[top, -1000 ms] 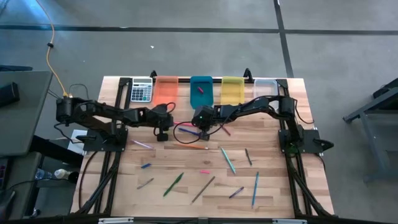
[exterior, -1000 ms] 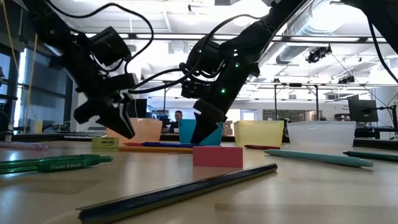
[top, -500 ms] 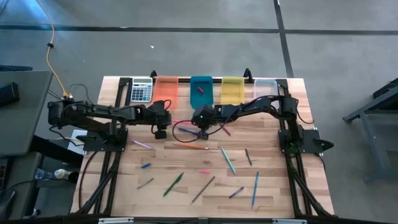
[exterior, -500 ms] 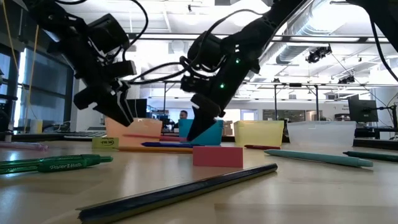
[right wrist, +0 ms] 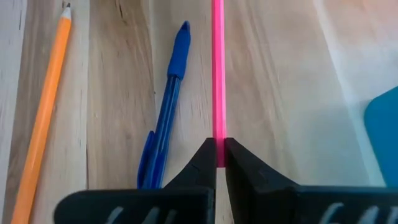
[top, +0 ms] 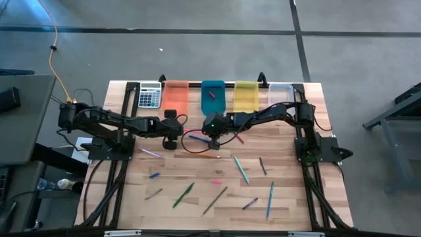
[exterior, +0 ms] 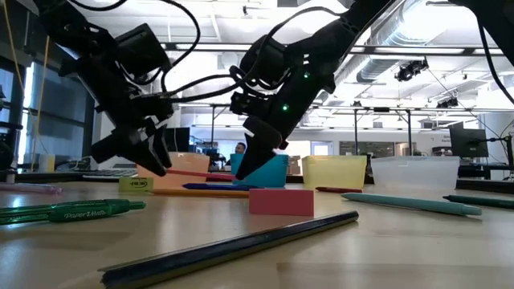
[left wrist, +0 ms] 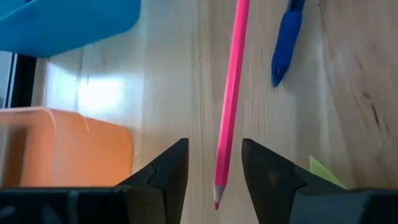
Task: Sort crayons/erasers/pens/pencils in bins
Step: Put the pink pencil into the transparent bin
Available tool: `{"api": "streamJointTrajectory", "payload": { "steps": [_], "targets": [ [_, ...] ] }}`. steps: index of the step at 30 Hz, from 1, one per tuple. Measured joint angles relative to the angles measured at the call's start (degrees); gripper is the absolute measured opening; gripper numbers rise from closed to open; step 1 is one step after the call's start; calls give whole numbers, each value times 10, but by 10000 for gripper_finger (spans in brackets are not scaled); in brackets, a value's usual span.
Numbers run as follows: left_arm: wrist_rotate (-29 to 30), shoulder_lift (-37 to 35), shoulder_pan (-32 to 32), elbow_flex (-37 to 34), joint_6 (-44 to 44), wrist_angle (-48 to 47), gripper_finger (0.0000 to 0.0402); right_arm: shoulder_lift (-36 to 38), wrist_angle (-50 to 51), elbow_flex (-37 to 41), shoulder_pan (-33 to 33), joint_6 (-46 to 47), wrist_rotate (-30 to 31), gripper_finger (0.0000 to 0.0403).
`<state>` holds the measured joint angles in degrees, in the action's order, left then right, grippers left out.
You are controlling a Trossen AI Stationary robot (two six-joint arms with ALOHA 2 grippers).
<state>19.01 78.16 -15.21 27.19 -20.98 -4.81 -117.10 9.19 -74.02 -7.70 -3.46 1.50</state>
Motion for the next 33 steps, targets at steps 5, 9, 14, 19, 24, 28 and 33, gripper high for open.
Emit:
{"api": "streamJointTrajectory", "payload": {
  "steps": [5, 9, 14, 19, 24, 28, 33],
  "targets": [
    [4, 14, -1, 0, -2, 3, 124, 1, 0, 0, 0, 0, 0, 1],
    [18, 21, -1, 0, -2, 4, 92, 1, 0, -1, 1, 0, 0, 1],
    [17, 21, -1, 0, -2, 3, 39, 1, 0, -1, 4, 0, 0, 1],
    [4, 21, -1, 0, -6, 0, 8, 2, 1, -1, 6, 4, 4, 1],
    [1, 21, -1, 0, -2, 6, 9, 7, 19, -2, 7, 20, 4, 36],
    [1, 21, -1, 0, 11, 9, 7, 35, 58, -2, 10, 35, 27, 93],
    [1, 21, -10, 0, 43, 25, 6, 110, 116, -2, 24, 36, 73, 148]
  ]
}}
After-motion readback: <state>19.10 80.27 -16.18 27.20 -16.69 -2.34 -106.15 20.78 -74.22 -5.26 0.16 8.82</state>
